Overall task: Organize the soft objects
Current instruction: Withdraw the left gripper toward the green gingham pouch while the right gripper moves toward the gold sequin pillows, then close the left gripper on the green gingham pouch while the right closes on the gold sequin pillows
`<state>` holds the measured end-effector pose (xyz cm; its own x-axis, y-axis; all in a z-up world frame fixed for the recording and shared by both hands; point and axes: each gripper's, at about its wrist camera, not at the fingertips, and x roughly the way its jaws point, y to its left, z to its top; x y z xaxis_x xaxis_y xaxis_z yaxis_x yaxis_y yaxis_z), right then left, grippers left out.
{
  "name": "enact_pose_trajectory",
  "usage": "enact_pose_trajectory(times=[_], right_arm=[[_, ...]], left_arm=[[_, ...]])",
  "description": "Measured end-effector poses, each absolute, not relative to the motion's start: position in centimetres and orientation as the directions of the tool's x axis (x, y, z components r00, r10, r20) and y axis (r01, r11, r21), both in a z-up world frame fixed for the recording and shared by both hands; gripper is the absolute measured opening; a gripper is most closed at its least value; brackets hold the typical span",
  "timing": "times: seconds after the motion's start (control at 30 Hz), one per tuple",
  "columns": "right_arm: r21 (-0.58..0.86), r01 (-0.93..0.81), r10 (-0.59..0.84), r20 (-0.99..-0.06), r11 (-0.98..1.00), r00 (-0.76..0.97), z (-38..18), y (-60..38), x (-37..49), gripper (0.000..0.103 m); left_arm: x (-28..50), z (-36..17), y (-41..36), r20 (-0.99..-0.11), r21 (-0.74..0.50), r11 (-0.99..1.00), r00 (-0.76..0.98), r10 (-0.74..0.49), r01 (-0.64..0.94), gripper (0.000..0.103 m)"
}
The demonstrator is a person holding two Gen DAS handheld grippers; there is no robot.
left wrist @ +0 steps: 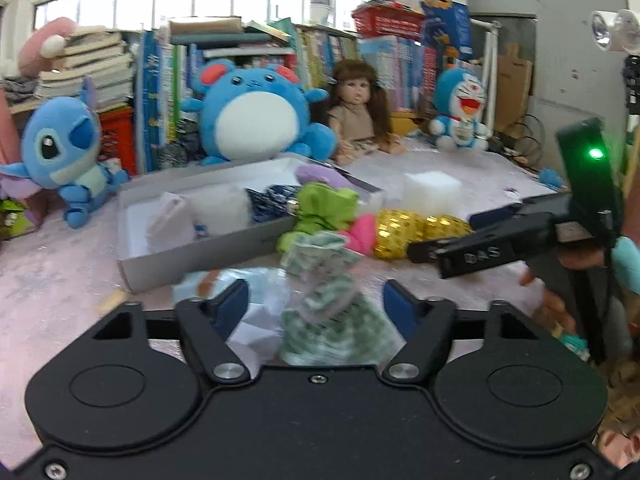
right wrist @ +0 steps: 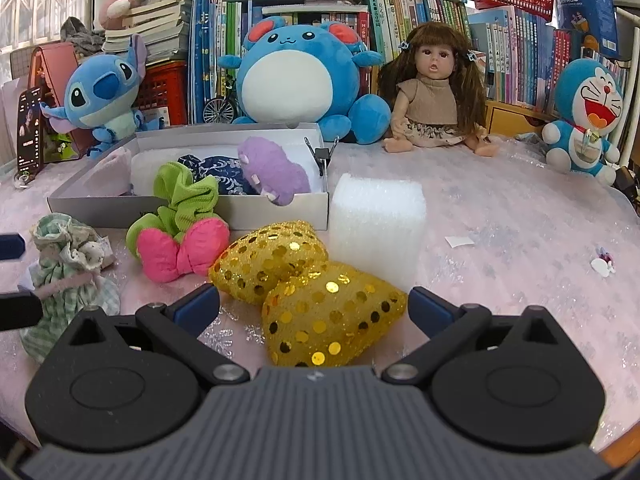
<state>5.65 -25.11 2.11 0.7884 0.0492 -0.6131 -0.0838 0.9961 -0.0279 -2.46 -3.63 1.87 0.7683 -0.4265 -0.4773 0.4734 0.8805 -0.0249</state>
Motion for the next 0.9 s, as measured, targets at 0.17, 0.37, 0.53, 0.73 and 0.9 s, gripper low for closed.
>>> enact_pose_trajectory(times=[0.17,0.37,0.53,0.73,0.9], right_arm=[[-0.02,-0.084,0.053,-0.617,0.996,0.785,1.9,-25.1,5.6,0.103],[-0.036,-0.092,0.05,-0.62,0.995,0.783,1.8,-24.9,5.6,0.103],[-0.037,-0.084,0.044,-0.614,0.996,0.788,1.9,-25.0,5.7,0.103],[-0.023,-0.076,0.046,-0.612,0.997,0.789,2.0,-25.3,5.8,0.103],[-0.046,-0.094,0.046,-0.61,0.995,0.791,1.9,-24.7,5.6,0.103]], left_arm=[[-2.2,1.3,-4.5,-0.515,-0.033,0.868,0.736,-0.44,0.495,0.051],[-1.3,0.7,-5.0,-0.534,-0.07,0.87,0.718,-0.446,0.489,0.048],[-0.6,0.5,-5.4,-0.536,-0.064,0.878,0.725,-0.432,0.475,0.049],[-0.1,0.3,-5.9,-0.538,-0.059,0.883,0.73,-0.421,0.466,0.052],[0.3,0.0,-6.2,-0.542,-0.065,0.89,0.733,-0.411,0.451,0.052]])
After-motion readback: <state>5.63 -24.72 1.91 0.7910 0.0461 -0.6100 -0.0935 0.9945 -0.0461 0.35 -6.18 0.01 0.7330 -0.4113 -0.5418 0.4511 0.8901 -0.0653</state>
